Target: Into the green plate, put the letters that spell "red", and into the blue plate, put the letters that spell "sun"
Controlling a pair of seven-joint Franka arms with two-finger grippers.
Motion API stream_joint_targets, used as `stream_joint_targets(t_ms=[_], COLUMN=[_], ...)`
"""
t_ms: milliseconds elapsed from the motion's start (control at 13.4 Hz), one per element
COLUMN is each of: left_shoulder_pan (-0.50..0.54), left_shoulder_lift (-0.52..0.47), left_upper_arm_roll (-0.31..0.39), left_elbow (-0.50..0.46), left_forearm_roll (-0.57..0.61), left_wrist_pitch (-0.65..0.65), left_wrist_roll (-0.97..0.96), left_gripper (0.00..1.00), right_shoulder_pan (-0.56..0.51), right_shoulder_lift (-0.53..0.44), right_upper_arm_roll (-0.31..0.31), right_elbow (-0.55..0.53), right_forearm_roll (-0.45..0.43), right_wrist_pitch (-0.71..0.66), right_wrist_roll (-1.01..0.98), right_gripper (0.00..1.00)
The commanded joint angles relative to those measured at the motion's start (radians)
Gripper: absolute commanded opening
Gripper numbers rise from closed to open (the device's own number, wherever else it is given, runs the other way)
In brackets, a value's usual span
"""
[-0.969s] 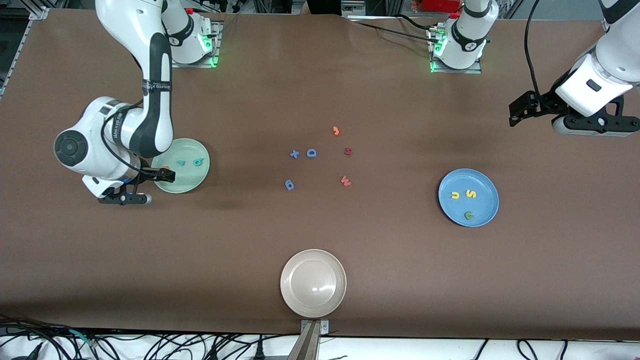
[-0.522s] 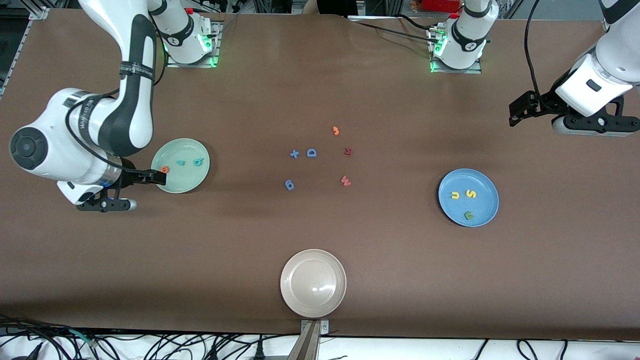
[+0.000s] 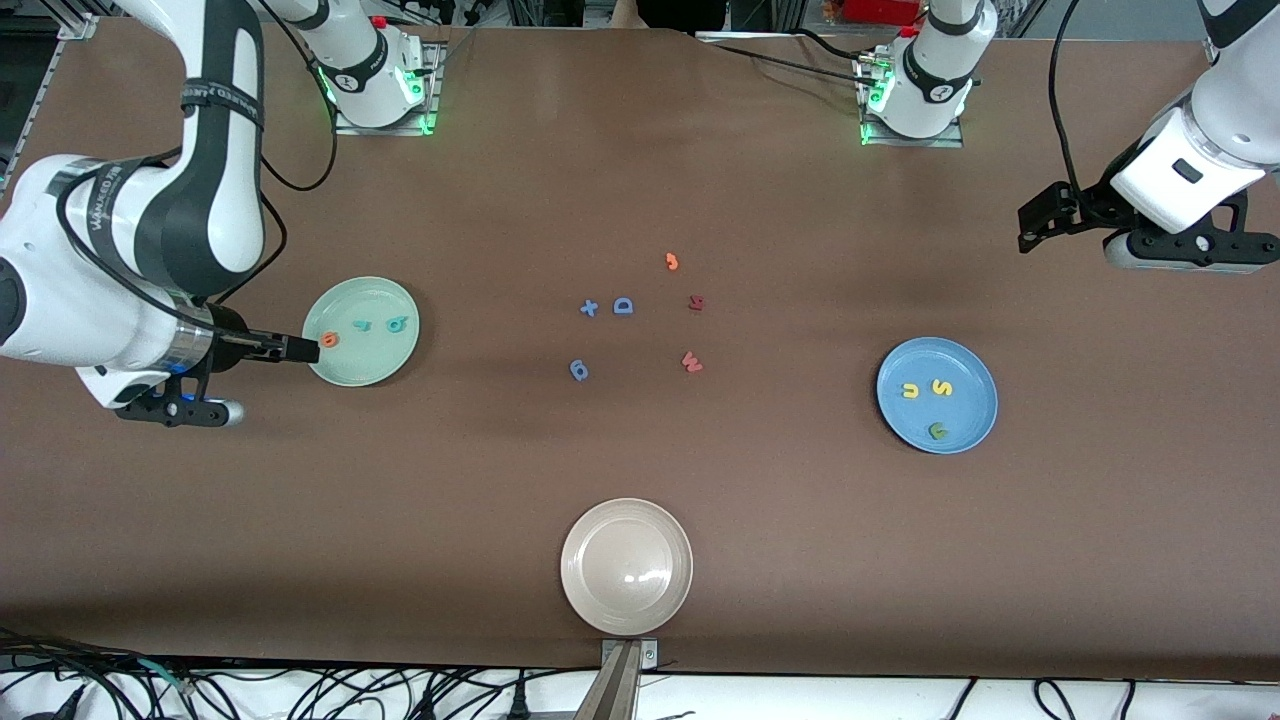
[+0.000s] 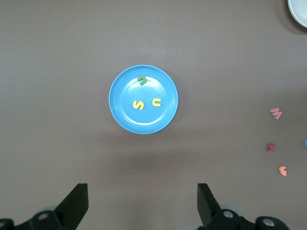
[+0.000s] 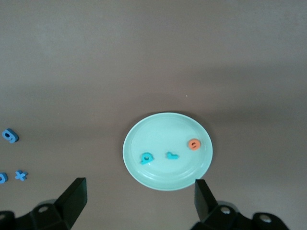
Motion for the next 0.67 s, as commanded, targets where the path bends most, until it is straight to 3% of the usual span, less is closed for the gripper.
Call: stream_joint_targets(t_ms=[0, 149, 373, 447, 596], left_shoulder_pan=[0.005, 0.005, 0.005, 0.005, 0.005], left_shoulder_lift=[0.011, 0.011, 0.011, 0.011, 0.011], left_upper_arm_roll=[-0.003, -0.003, -0.003, -0.003, -0.003], left_elbow=[0.027, 0.027, 0.027, 0.027, 0.027], left_forearm_roll=[-0.029, -0.029, -0.029, -0.029, -0.029], left_wrist_pitch=[-0.02, -0.02, -0.02, -0.02, -0.02], left_wrist_roll=[-0.002, -0.002, -0.002, -0.002, -0.002], left_gripper=[1.0, 1.0, 1.0, 1.0, 1.0], right_shoulder_pan=[-0.255, -0.471, -0.688, -0.739, -0.768], right_shoulder_lift=[-0.172, -0.223, -0.263, -0.272, -0.328], right_upper_arm_roll=[0.359, 0.625, 0.84, 0.891, 0.901], right_elbow=[-0.003, -0.003, -0.017, -0.029, -0.119], right_forearm_roll=[-0.213, -0.362, -0.408, -0.419, -0.424], right_wrist_pitch=[-0.01, 0.008, 0.076, 0.083, 0.122], right_wrist_roll=[0.115, 0.147, 0.143, 0.144, 0.143], right_gripper=[0.99, 0.99, 0.99, 0.99, 0.99])
